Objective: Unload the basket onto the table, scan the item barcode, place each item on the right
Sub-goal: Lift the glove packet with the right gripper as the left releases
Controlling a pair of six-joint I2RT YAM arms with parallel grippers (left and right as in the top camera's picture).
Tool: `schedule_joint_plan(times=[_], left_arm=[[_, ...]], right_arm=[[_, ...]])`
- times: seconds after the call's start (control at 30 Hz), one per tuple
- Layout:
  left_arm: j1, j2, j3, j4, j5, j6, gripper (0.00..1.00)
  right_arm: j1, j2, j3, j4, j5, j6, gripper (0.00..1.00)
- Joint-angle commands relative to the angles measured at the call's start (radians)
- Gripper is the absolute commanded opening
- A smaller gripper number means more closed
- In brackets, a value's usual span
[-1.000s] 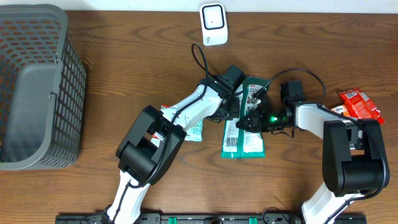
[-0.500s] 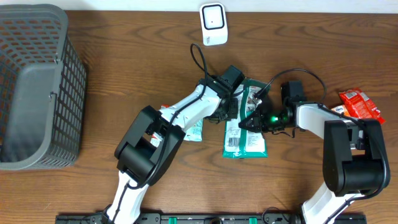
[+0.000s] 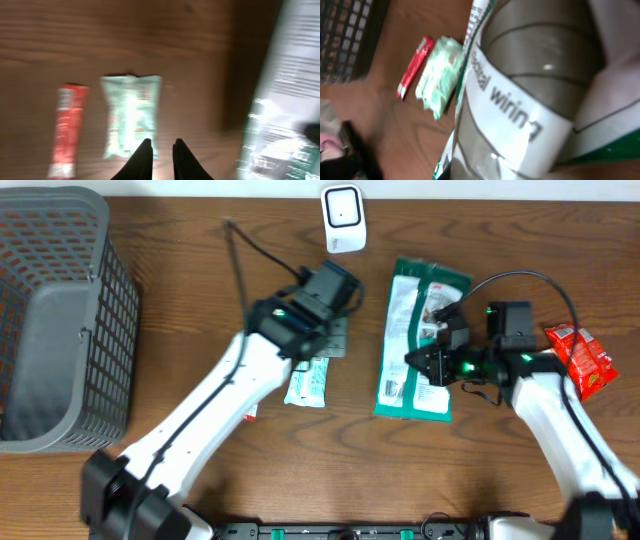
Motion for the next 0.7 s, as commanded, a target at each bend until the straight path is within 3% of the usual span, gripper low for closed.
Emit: schedule_joint_plan(times=[0.0, 0.13, 0.27, 0.3, 0.37, 0.43, 0.5, 0.67], left_arm=[[0.082, -0.065, 0.004, -0.056, -0.121, 0.013, 0.25], [0.219, -0.074, 0.004, -0.119, -0.118, -0.026, 0.26], [0.309, -0.074, 0.004, -0.150, -0.112, -0.051, 0.27], [0.326, -0.074, 0.004, -0.146, -0.111, -0.051, 0.32], [0.362, -0.074, 0.004, -0.139, -0.111, -0.051, 0.55], [0.378, -0.074, 0.004, -0.140, -0.111, -0.051, 0.63], [0.382, -0.074, 0.004, -0.144, -0.111, -0.051, 0.82], [0.382, -0.074, 0.004, -0.143, -0.111, -0.051, 0.84]], right_arm=[[-0.009, -0.135, 0.026, -0.036, 0.140, 0.032, 0.01], [-0.009, -0.181, 0.163, -0.192, 0.267, 0.071, 0.01], [0.018, -0.131, 0.417, -0.361, 0.385, 0.069, 0.01], [0.031, -0.118, 0.470, -0.385, 0.407, 0.068, 0.01], [0.077, -0.061, 0.633, -0.459, 0.477, 0.068, 0.01], [0.120, 0.006, 0.769, -0.529, 0.539, 0.067, 0.01], [0.176, 0.120, 0.951, -0.620, 0.612, 0.068, 0.01], [0.288, 0.415, 1.402, -0.802, 0.809, 0.063, 0.01]])
